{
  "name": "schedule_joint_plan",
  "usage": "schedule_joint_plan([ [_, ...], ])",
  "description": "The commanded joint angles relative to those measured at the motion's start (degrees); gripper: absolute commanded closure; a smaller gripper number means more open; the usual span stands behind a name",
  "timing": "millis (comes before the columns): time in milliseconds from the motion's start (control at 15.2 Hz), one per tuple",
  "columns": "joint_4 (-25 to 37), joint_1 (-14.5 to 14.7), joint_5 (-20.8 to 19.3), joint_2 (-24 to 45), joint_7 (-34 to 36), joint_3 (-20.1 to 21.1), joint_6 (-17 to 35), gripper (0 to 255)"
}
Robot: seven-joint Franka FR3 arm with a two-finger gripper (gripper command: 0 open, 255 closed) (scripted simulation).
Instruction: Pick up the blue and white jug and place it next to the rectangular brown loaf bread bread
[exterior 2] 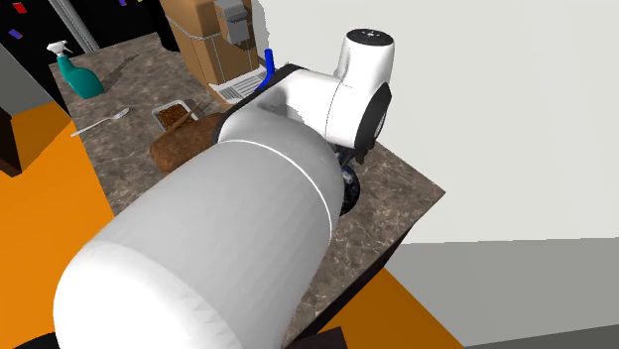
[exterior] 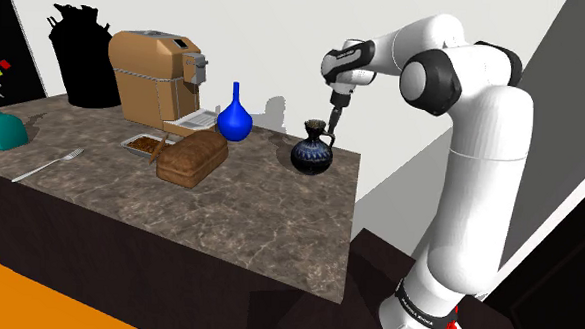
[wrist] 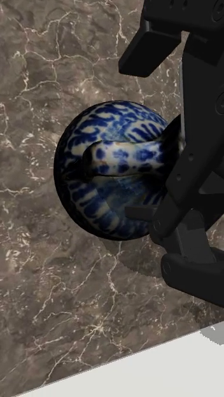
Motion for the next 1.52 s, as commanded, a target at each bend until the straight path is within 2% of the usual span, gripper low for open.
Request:
schedule_joint_plan([
  [0,0.41,-0.43,0.86,1.44,-0.82,0.35,0.86,0],
  [396,-1.85,-0.75,2.05,3.07,-1.59,0.85,4.48,0],
  [858,-1.86,-0.74,2.04,3.06,-1.58,0.85,4.47,0],
  [924,-1.86,-0.74,2.04,3.06,-1.58,0.85,4.47,255],
  [1452,-1.85,-0.73,2.04,3.06,-1.56,0.86,4.47,255],
])
